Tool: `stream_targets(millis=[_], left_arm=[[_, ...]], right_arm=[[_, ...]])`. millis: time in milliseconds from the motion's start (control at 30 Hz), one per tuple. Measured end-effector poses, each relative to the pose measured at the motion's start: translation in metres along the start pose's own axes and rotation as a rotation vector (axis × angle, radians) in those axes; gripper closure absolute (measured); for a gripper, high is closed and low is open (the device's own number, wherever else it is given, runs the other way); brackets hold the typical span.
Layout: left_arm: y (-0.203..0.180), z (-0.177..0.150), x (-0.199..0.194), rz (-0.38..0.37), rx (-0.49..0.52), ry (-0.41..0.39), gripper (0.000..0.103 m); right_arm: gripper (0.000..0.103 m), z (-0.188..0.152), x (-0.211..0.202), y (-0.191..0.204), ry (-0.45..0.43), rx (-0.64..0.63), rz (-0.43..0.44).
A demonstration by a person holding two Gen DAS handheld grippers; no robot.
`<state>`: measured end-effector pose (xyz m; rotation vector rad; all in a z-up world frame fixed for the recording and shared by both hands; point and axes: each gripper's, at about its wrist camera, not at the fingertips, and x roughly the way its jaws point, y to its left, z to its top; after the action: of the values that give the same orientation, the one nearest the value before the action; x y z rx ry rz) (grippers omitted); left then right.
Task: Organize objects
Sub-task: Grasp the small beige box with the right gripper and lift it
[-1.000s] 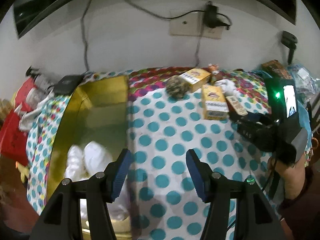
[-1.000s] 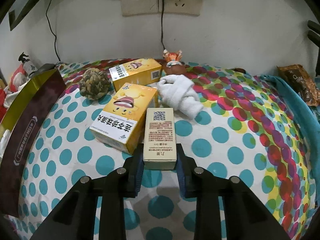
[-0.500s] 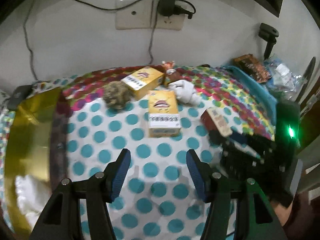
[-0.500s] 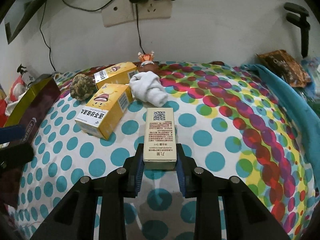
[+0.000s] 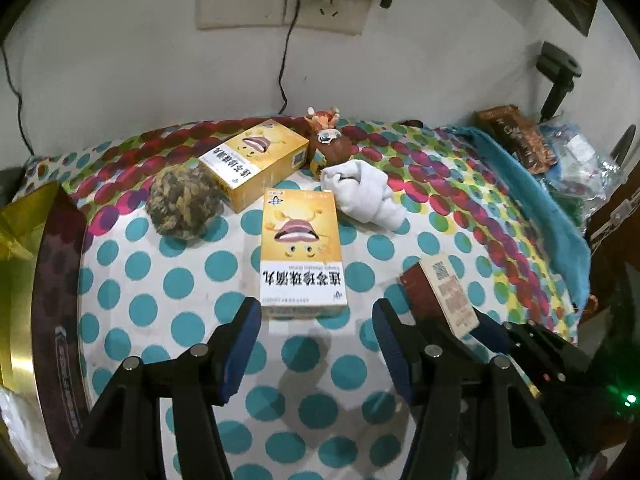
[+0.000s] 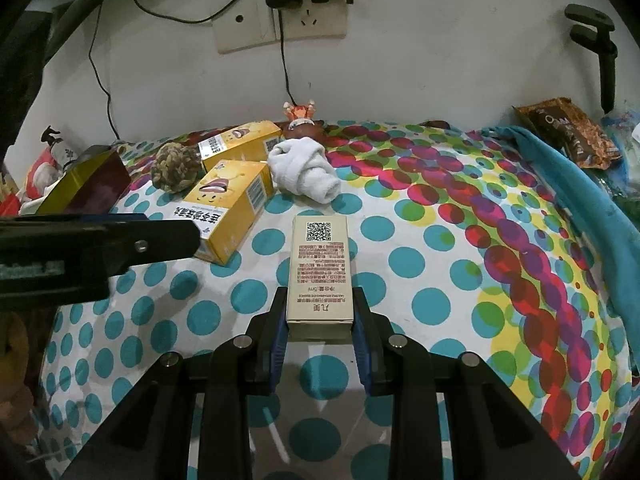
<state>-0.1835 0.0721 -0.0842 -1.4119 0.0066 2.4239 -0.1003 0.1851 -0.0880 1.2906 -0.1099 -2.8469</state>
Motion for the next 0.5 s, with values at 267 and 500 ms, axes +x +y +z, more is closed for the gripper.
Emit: stream_targets(millis=[267,500], left_arm=[[-0.011,0.01,0.011,0.07,0.081,-0.01,0.043],[-0.005,0.014,0.013,0.122,0.026,-0.024,0.043]], right_arm=[[0.076,-0.001,0.002,-0.005,0.015,0.024,0.0],[0.076,-0.001,0.004,-0.006,0.024,0.03,0.007]])
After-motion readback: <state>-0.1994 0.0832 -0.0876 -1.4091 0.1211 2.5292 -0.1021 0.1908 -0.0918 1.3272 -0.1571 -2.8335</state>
